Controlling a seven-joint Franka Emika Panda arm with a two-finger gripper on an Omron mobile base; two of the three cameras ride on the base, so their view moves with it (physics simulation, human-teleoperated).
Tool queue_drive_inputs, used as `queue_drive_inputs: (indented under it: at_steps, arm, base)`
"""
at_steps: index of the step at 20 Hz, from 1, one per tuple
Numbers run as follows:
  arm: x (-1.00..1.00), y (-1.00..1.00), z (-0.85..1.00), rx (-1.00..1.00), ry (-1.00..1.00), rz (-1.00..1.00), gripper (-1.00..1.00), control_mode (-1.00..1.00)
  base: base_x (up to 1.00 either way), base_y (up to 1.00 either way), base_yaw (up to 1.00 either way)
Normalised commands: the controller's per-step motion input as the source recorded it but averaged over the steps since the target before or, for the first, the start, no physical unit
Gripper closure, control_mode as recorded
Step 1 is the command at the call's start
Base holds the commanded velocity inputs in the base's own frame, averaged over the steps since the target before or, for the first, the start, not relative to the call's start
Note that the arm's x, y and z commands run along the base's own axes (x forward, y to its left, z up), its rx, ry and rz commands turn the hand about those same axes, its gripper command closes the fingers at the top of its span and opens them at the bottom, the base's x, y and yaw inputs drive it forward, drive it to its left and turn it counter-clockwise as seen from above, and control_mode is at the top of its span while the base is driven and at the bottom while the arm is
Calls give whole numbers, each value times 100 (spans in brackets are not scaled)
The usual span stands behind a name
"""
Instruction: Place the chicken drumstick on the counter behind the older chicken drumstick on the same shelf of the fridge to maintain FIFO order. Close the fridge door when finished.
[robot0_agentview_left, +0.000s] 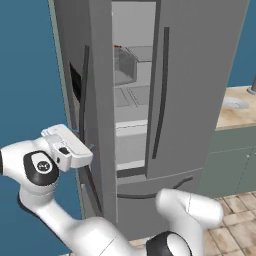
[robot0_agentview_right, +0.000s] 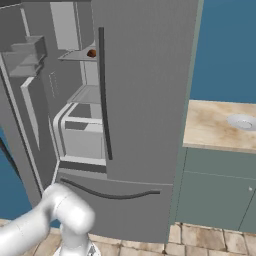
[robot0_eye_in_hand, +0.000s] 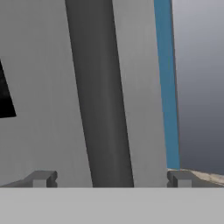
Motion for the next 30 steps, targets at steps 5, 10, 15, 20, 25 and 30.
queue_drive_inputs:
  at_steps: [5,10,15,20,25,30]
  arm:
    - [5,-100,0,1,-15,0,-100,-100]
    - [36,-84,1,1,-13,2,-100,-100]
    - [50,-65,8,0,-9,2,-100,-100]
    - [55,-53,7,0,-7,4,-100,-100]
    - [54,-38,15,0,-4,5,-100,-100]
    - [59,-25,19,0,0,3,-100,-100]
  base:
    - [0,0,0]
    - [0,0,0]
    - [0,0,0]
    - [0,0,0]
    - [0,0,0]
    - [0,0,0]
